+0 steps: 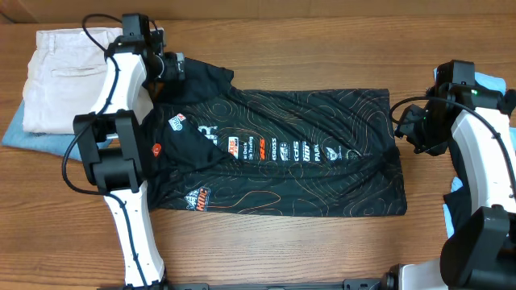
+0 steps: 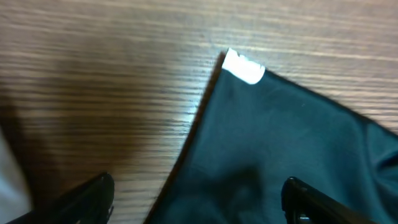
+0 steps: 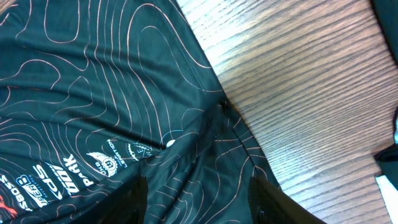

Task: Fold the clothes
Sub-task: 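Release the jersey and raise both grippers away, then grasp the jersey's left and right side edges with both grippers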

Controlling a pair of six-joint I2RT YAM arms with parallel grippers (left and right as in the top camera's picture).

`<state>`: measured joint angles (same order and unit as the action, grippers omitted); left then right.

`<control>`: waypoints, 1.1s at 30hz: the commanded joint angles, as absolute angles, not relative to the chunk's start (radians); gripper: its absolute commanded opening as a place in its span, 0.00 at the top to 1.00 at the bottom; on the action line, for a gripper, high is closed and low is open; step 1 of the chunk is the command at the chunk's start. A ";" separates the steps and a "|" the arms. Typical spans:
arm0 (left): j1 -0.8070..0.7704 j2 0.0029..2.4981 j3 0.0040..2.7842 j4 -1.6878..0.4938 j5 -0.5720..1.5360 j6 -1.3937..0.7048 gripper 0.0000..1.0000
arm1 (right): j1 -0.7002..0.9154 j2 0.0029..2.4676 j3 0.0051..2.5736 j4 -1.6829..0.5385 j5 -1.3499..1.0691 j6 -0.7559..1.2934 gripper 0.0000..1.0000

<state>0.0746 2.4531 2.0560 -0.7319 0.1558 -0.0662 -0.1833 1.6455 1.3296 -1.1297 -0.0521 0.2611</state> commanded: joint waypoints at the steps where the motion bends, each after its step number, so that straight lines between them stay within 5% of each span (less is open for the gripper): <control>1: 0.077 2.487 2.083 -0.733 0.182 -0.037 0.16 | -0.185 1.640 1.349 -1.129 -0.046 0.262 0.44; 4: 0.072 2.494 2.083 -0.756 0.208 -0.036 0.24 | -0.185 1.640 1.349 -1.127 -0.046 0.262 0.44; 9: 0.063 2.494 2.083 -0.796 0.215 -0.036 0.59 | -0.185 1.640 1.349 -1.108 -0.046 0.262 0.45; 13: 0.062 2.492 2.085 -0.836 0.214 -0.037 0.96 | -0.185 1.640 1.349 -1.067 -0.046 0.261 0.44; 33: 0.085 2.354 2.149 -1.102 0.267 -0.165 0.96 | -0.184 1.900 1.349 -0.584 -0.133 0.167 0.27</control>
<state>0.0750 2.3962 2.1220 -1.0733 0.2512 -0.1371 -0.1833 1.8400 1.3315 -0.6426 -0.1070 0.1928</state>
